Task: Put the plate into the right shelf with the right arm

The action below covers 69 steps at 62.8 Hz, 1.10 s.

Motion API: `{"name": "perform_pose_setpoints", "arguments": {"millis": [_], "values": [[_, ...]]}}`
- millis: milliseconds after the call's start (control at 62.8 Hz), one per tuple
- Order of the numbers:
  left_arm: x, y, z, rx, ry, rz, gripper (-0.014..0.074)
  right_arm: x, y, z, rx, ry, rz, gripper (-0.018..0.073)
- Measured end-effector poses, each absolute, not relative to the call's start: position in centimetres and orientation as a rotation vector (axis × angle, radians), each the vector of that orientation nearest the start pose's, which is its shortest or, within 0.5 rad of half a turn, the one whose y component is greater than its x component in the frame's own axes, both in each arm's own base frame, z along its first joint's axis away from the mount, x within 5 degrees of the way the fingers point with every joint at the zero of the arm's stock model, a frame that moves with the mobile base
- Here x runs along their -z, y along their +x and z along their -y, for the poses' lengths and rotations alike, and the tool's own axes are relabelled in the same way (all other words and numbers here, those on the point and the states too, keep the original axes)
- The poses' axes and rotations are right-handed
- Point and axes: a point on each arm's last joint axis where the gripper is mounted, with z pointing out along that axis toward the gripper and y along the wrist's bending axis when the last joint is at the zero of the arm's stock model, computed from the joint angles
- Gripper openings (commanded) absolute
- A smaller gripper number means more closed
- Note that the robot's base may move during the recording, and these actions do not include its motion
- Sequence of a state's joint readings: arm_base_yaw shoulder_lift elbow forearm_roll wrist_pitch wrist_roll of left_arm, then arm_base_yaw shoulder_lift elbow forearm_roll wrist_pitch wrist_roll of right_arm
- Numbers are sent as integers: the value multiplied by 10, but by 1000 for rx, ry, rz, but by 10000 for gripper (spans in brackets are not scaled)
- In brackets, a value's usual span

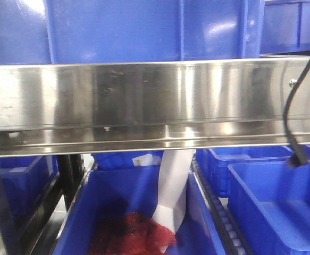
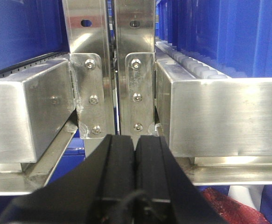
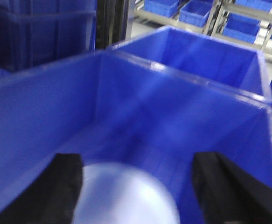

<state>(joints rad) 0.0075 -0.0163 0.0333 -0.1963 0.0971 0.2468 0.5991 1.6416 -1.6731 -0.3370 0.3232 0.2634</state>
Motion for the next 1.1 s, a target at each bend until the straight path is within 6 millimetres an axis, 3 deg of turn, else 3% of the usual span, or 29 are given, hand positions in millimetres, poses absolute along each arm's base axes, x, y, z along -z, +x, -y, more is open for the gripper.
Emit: {"name": "perform_pose_setpoints", "arguments": {"millis": [159,382,510,701,892,1099], "values": [[-194,57,1,-31,50,-1595,-47,-467,307,-196,-313,-458,-1652,425],[-194,57,1,-31,50,-1595,-47,-507,249,-154,-324,-388,-1645,54],[-194,57,1,-31,50,-1595,-47,-513,203,-121,-334,-367,-1616,55],[-194,57,1,-31,50,-1595,-47,-493,139,-77,-344,-354,-1585,56],[-194,57,1,-31,50,-1595,-47,-452,85,-40,-345,-343,-1575,56],[-194,57,1,-31,50,-1595,-47,-407,51,-15,-334,-331,-1608,56]]}}
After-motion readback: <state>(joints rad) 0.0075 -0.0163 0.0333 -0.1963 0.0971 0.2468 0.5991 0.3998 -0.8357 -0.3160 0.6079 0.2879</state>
